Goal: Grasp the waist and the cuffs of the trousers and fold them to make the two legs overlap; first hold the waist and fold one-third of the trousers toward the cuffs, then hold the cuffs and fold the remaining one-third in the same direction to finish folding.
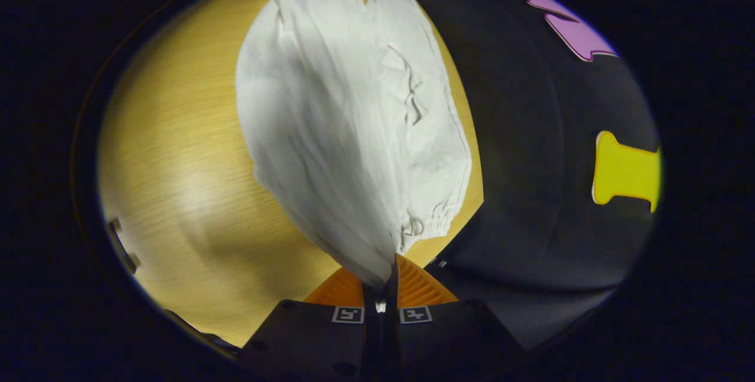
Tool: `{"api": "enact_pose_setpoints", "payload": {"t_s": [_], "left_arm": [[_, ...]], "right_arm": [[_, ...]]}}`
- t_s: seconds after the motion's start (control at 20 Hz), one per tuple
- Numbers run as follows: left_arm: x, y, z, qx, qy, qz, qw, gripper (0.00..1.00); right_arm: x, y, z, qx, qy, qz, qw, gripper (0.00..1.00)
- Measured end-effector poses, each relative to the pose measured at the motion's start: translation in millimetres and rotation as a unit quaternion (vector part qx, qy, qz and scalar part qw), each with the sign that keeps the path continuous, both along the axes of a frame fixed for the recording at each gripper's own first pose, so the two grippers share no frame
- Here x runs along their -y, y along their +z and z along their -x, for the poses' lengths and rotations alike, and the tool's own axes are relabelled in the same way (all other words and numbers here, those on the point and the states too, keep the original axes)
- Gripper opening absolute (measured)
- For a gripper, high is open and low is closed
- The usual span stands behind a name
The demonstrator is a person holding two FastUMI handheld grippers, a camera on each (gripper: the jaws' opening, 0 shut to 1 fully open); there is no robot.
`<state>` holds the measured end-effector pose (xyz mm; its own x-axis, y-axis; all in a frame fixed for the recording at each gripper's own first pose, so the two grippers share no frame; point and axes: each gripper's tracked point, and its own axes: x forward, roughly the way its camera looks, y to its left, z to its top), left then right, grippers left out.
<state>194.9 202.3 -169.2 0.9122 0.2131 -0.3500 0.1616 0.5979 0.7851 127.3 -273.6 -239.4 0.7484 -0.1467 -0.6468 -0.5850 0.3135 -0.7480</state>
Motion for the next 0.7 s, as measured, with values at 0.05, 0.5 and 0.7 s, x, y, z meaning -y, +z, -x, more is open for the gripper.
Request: {"api": "enact_pose_setpoints", "payload": {"t_s": [0.05,0.5,0.7], "left_arm": [[3.2,9.9,-2.5,0.016,0.007,0.020,1.000,0.05],[24.9,103.2,-51.5,0.104,0.018,0.102,0.989,0.05],[39.7,140.9,-99.3,0.129,0.037,0.199,0.971,0.05]], "right_arm": [[-2.0,9.2,-6.5,0.015,-0.016,-0.016,1.000,0.07],[-24.0,98.3,-44.6,0.099,-0.144,-0.172,0.969,0.07],[-32.7,122.5,-69.7,0.132,-0.219,-0.262,0.930,0.07]]}}
